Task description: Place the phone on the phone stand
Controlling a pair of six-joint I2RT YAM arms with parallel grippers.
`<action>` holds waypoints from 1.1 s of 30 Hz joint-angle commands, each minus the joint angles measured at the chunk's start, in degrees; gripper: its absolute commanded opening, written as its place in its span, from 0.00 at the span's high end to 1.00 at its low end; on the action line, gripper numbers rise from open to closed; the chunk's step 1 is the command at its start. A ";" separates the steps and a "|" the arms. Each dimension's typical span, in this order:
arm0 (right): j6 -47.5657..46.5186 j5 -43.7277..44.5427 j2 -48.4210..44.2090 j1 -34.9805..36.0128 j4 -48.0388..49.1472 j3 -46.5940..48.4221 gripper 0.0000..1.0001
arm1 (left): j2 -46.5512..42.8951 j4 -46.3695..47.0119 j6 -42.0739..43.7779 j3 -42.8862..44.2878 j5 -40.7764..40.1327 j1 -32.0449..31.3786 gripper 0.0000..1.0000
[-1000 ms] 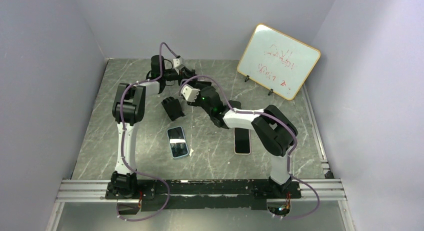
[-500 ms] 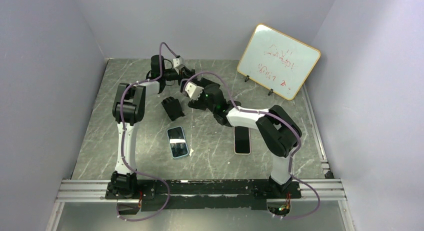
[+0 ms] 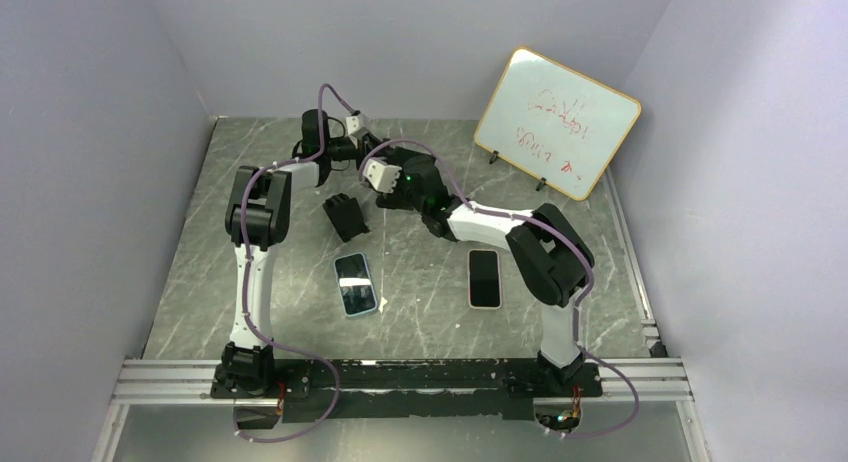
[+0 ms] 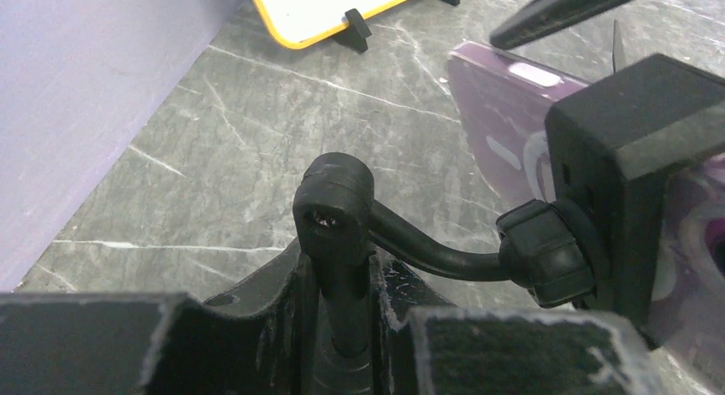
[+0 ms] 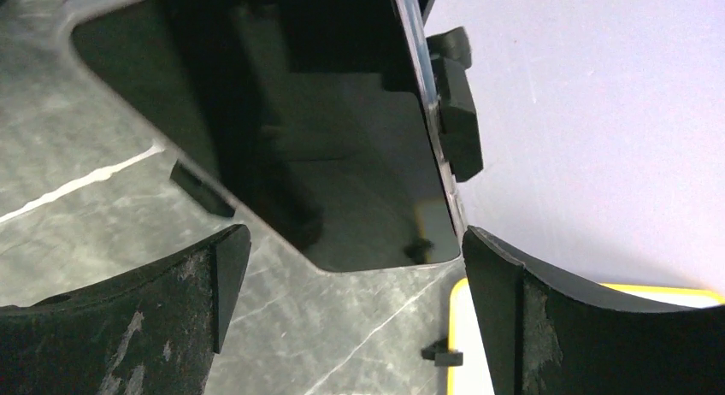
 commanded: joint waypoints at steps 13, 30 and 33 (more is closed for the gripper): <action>-0.83 -6.19 4.05 -1.26 -6.17 6.13 0.00 | 4.18 -3.39 1.93 -0.26 1.04 0.48 0.95; 14.49 3.65 7.75 -1.77 4.04 6.46 0.23 | 3.82 11.86 -6.96 -4.69 -0.40 0.48 0.95; 19.74 5.10 7.90 -1.76 4.83 6.25 0.23 | 3.94 18.25 -10.59 -6.13 -1.15 0.56 0.95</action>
